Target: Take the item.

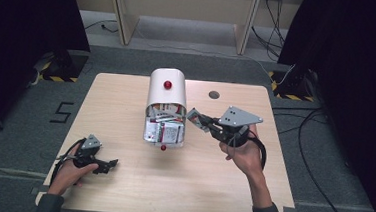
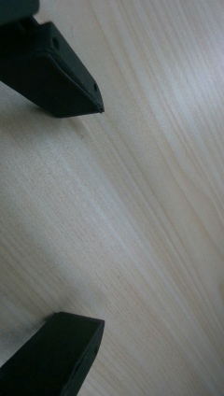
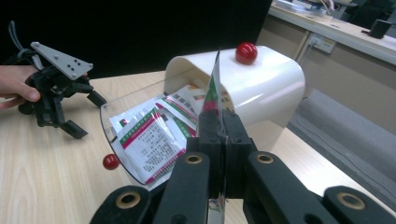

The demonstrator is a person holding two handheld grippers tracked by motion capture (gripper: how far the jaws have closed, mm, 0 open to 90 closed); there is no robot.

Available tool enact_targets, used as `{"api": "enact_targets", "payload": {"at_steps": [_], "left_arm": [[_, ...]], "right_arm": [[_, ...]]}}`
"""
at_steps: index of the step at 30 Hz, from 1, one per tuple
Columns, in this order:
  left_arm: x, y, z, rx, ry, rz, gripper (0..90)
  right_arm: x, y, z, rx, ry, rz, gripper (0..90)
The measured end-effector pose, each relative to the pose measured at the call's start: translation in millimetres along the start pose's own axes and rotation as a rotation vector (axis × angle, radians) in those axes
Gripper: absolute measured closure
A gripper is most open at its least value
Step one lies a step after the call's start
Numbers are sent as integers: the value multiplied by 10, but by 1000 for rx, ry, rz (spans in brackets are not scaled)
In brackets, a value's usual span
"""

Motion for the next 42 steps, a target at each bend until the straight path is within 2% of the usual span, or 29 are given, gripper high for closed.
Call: {"api": "enact_targets", "payload": {"at_steps": [6,22,28,42], "left_arm": [[0,0,0,0,0,0,0],[2,2,1,2,-1,-3,0],[0,0,0,0,0,0,0],[2,2,3,2,-4,1,0]], "right_arm": [[-47,121,75,5,23,-21,898],[-128,351,191,20,82,-40,898],[-142,494,195,35,125,-39,898],[-138,626,182,13,136,-59,898]]}}
Point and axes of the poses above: each handheld gripper's, and its own axes: z roughly backward along the jaws, y roughly out of its underside, x roughly to its left, the point moved 8 cm from there along -z, roughly forward along the jaws, and after that the axes turned 11 degrees about -y, right-handed, at the moved point
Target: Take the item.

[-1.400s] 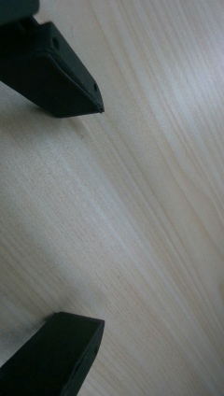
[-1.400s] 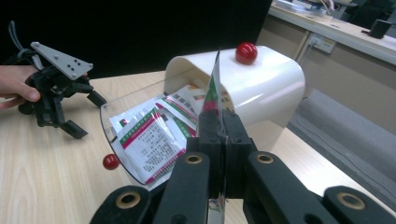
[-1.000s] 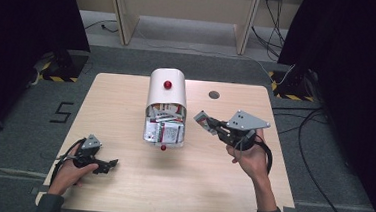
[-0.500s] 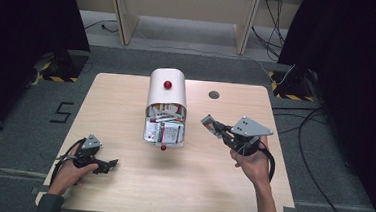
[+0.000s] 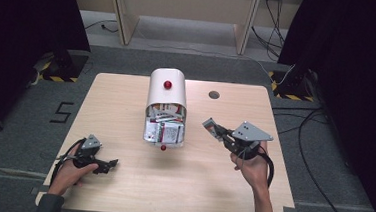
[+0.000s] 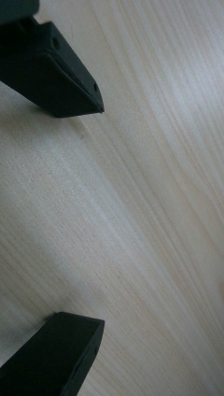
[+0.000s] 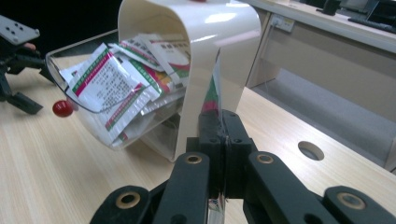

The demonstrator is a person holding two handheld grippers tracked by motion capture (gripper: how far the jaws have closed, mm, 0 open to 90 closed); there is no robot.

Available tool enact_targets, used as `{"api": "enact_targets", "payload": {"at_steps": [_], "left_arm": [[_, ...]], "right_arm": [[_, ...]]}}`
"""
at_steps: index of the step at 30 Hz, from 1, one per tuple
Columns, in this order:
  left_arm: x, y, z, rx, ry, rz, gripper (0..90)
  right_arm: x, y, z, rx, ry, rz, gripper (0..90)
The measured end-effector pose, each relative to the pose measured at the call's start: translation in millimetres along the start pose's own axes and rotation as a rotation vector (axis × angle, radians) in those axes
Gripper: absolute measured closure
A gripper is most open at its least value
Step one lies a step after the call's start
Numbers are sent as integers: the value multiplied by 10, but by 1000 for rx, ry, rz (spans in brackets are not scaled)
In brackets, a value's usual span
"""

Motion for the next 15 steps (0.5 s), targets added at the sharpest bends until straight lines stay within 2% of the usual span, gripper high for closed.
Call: {"api": "enact_targets", "payload": {"at_steps": [7,15], "left_arm": [[0,0,0,0,0,0,0],[0,0,0,0,0,0,0]], "right_arm": [[14,56,-23,13,-1,-7,897],[17,126,-185,35,-18,-17,897]]}}
Point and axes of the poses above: each handheld gripper's, and its own axes: z roughly backward along the jaws, y roughly out of its underside, x roughly to its left, the point moved 8 cm from there along -z, roughly forward along the jaws, and after that the axes turned 11 degrees about -y, right-handed, at the moved point
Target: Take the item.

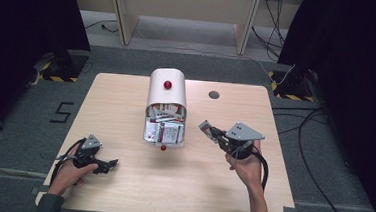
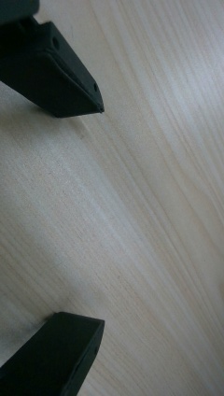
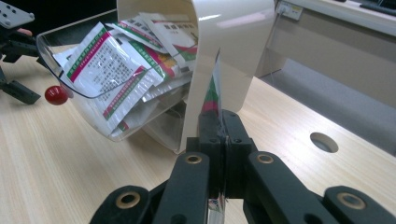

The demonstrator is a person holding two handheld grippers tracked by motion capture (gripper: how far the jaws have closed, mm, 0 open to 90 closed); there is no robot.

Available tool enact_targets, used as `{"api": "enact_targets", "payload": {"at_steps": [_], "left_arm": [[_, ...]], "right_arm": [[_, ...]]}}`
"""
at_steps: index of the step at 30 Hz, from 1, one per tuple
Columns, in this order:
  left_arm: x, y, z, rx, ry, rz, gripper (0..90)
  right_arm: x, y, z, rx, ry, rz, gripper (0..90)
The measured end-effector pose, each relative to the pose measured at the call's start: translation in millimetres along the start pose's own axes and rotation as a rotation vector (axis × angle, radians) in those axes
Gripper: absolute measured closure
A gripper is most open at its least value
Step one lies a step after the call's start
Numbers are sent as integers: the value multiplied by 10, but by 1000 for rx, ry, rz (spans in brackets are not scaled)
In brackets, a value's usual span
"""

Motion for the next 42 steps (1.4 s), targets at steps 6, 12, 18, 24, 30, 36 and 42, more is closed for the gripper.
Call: {"api": "enact_targets", "payload": {"at_steps": [6,12,18,24,30,36,42], "left_arm": [[0,0,0,0,0,0,0],[0,0,0,0,0,0,0],[0,0,0,0,0,0,0],[0,0,0,0,0,0,0],[0,0,0,0,0,0,0],[1,0,0,0,0,0,0],[1,0,0,0,0,0,0]], "right_arm": [[-29,77,-58,17,-1,-15,897],[-34,137,-109,35,-6,-22,895],[-35,212,-182,64,-7,-27,894],[-64,304,-244,86,-7,-41,894],[-87,365,-278,98,-5,-53,894],[-110,437,-314,113,-4,-66,894],[-138,540,-369,134,-6,-85,894]]}}
Point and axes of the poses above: each handheld gripper's, and its own axes: z roughly backward along the jaws, y roughly out of its underside, x roughly to its left, the point moved 8 cm from there along -z, roughly forward along the jaws, and after that the axes turned 11 degrees about -y, right-handed, at the moved point
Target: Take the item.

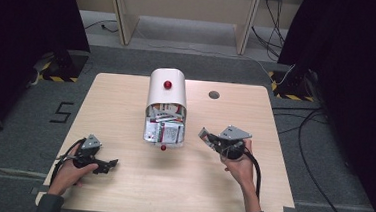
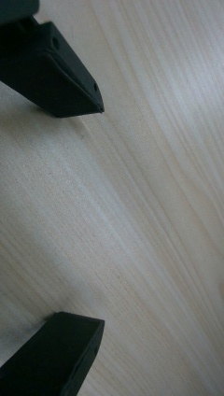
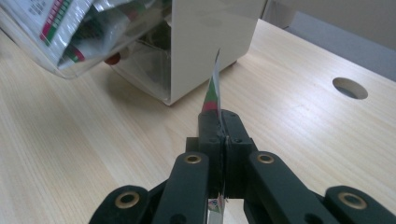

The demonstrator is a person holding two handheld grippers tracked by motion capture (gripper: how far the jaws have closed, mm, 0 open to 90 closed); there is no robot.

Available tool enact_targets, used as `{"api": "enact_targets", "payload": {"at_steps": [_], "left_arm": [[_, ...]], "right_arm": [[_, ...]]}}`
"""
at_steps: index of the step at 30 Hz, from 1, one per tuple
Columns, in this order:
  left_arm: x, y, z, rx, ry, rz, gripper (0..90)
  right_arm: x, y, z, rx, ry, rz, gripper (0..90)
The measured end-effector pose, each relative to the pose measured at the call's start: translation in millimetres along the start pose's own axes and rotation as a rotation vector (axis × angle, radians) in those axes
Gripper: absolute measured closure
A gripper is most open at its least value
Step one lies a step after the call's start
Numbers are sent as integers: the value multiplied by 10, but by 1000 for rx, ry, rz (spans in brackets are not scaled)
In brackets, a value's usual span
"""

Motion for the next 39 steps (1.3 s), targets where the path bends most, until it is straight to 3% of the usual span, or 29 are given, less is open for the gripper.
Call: {"api": "enact_targets", "payload": {"at_steps": [22,39], "left_arm": [[0,0,0,0,0,0,0],[0,0,0,0,0,0,0]], "right_arm": [[-74,259,-166,69,-13,-53,891],[-162,328,-166,94,25,-51,868]]}}
Point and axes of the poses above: each handheld gripper's, and its own axes: z roughly backward along the jaws, y roughly out of its underside, x roughly to its left, the point moved 8 cm from there along -z, roughly forward along the jaws, and after that the axes turned 11 degrees about -y, right-handed, at the moved point
